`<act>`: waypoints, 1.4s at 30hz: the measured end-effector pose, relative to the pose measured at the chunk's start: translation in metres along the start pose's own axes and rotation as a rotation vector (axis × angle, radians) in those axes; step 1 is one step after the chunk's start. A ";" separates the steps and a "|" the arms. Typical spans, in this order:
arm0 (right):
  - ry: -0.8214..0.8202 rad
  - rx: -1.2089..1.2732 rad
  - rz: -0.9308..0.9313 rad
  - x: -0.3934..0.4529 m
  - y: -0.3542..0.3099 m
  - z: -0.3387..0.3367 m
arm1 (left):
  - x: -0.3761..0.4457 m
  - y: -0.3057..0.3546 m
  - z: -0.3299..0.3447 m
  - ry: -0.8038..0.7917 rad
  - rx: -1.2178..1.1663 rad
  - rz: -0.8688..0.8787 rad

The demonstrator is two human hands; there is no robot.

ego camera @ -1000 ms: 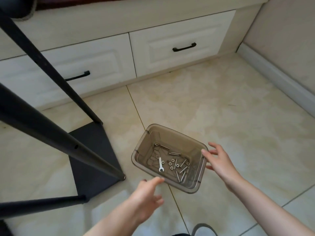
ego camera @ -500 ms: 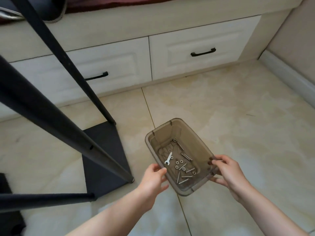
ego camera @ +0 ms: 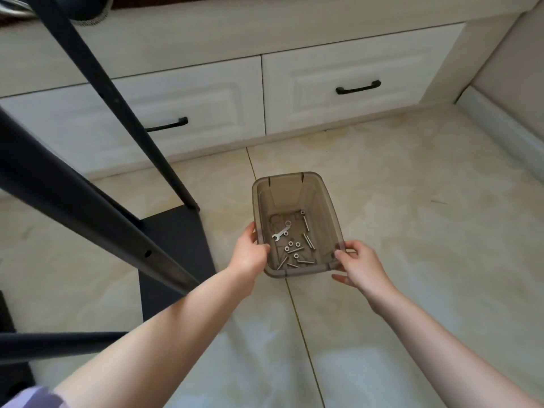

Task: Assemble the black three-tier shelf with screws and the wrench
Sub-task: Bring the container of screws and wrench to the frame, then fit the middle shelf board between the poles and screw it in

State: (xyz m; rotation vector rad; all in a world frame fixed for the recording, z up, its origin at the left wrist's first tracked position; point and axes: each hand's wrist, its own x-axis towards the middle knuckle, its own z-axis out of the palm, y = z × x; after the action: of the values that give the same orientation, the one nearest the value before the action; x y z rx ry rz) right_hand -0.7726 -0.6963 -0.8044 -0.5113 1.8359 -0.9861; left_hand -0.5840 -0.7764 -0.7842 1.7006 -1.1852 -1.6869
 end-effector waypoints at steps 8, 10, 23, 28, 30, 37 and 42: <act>0.007 -0.037 0.009 0.006 -0.003 0.001 | 0.006 0.004 -0.004 0.003 0.109 0.051; 0.004 -0.083 0.001 0.003 -0.005 0.000 | 0.004 0.003 -0.007 0.001 0.123 0.050; 0.101 -0.415 -0.359 -0.063 -0.054 -0.008 | -0.105 -0.010 -0.063 -0.109 0.450 0.227; -0.026 -0.451 -0.476 -0.120 -0.083 0.014 | -0.174 -0.011 -0.114 -0.083 0.517 0.218; -0.087 -0.458 -0.530 -0.145 -0.098 0.025 | -0.201 -0.010 -0.137 -0.061 0.553 0.205; -0.313 -0.494 -0.690 -0.227 -0.152 0.059 | -0.279 0.010 -0.214 0.088 0.681 0.129; -0.406 -0.528 -0.690 -0.264 -0.184 0.076 | -0.308 0.039 -0.255 0.294 0.718 0.121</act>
State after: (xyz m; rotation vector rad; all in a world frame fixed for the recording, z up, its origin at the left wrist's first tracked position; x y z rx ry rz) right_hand -0.5975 -0.6504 -0.5280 -1.6202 1.5470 -0.7267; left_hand -0.3097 -0.6062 -0.5451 2.1202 -1.8270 -0.9298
